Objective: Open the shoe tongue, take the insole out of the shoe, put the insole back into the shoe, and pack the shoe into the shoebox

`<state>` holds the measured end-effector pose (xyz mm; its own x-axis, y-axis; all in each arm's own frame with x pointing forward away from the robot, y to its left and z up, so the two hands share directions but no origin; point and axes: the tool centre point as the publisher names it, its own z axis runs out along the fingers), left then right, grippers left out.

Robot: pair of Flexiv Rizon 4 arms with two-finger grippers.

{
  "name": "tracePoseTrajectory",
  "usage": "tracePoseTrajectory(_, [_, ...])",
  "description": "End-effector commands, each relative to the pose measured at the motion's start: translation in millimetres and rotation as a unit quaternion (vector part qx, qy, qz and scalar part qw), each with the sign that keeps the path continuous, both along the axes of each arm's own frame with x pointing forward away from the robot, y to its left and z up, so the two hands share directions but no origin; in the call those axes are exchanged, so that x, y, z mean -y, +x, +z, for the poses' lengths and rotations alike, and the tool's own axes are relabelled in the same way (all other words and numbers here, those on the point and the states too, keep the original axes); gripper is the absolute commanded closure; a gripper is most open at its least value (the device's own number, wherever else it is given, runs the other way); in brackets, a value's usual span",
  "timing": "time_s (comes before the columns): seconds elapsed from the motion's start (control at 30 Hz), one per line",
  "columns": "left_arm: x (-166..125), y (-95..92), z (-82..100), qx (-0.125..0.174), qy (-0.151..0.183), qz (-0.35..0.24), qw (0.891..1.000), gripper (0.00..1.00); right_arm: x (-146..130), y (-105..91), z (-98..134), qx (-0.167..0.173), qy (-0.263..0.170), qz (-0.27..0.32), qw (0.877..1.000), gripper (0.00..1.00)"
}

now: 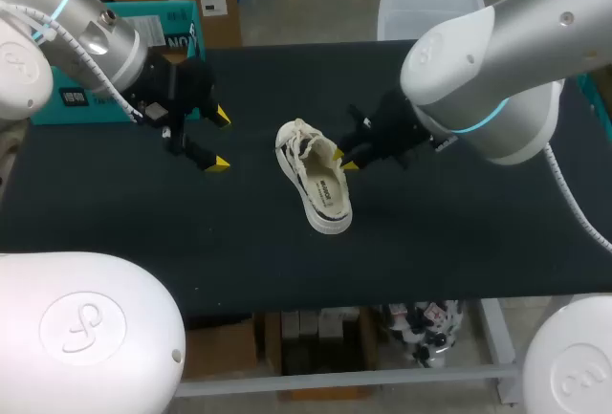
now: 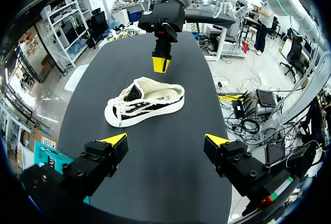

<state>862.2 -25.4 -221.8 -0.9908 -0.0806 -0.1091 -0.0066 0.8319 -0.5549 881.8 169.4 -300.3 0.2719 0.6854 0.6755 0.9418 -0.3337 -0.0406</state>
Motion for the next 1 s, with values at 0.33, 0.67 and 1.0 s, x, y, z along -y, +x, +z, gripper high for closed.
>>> tracePoseTrajectory(0.33, [21, 9.0, -4.5, -0.066, -0.013, 0.118, 0.991, 0.00, 23, 1.2, 13, -0.094, 0.198, 0.196, 0.956, 0.00])
tracePoseTrajectory(0.67, [50, 0.8, -26.6, -0.167, 0.021, 0.265, 0.949, 0.00, 24, 3.9, 26, -0.030, 0.089, 0.287, 0.953, 0.00])
tracePoseTrajectory(1.0, [56, -8.1, -47.7, -0.163, 0.049, 0.357, 0.918, 0.00, 33, 1.3, 35, 0.052, 0.017, 0.306, 0.951, 0.00])
